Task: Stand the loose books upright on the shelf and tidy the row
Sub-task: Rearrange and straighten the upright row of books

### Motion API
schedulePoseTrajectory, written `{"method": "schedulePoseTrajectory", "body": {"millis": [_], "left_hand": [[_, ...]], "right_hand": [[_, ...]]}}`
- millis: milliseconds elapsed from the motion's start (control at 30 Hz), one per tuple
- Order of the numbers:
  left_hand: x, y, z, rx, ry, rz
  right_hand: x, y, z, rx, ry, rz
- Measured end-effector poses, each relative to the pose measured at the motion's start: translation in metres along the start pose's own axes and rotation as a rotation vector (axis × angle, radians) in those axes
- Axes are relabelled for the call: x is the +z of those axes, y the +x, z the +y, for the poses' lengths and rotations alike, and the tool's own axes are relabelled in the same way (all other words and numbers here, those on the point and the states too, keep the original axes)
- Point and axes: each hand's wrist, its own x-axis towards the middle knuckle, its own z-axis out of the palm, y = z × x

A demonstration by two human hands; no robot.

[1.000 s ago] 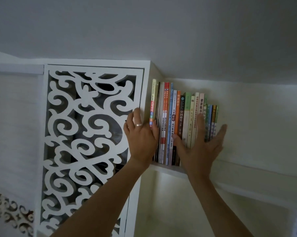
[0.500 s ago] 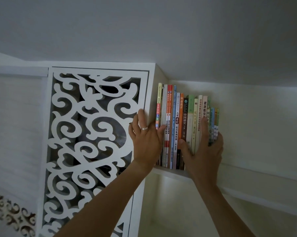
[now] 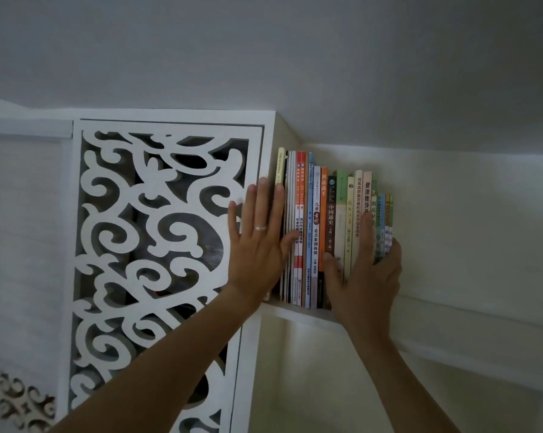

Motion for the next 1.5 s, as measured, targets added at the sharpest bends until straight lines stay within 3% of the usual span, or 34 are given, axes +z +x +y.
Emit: {"method": "schedulePoseTrajectory", "body": {"millis": [267, 400, 467, 567, 700, 1000, 1333, 1500], "left_hand": [[0.003, -0.006, 0.026, -0.067, -0.125, -0.003], [0.003, -0.014, 0.027, 0.214, -0.19, -0.04], [0.003, -0.016, 0.028, 0.26, -0.227, -0.091], [0.001, -0.019, 0.033, 0.181, -0.266, -0.086], [0.0, -0.023, 0.043, 0.085, -0.337, -0.058], [-0.005, -0.023, 0.041, 0.093, -0.414, -0.046], [0.001, -0.026, 0.041, 0.078, -0.372, -0.03], [0.005, -0.027, 0.043, 0.072, -0.333, -0.018]], "right_hand": [[-0.005, 0.004, 0.01, 0.022, 0.128, -0.006], [-0.015, 0.013, 0.022, 0.073, 0.21, -0.101], [-0.021, 0.016, 0.028, 0.096, 0.249, -0.195], [-0.024, 0.014, 0.032, 0.13, 0.328, -0.327], [-0.024, 0.012, 0.034, 0.115, 0.421, -0.333], [-0.029, 0.007, 0.041, 0.153, 0.448, -0.359], [-0.041, 0.017, 0.05, 0.061, 0.374, -0.44], [-0.05, 0.017, 0.055, 0.078, 0.464, -0.5]]}}
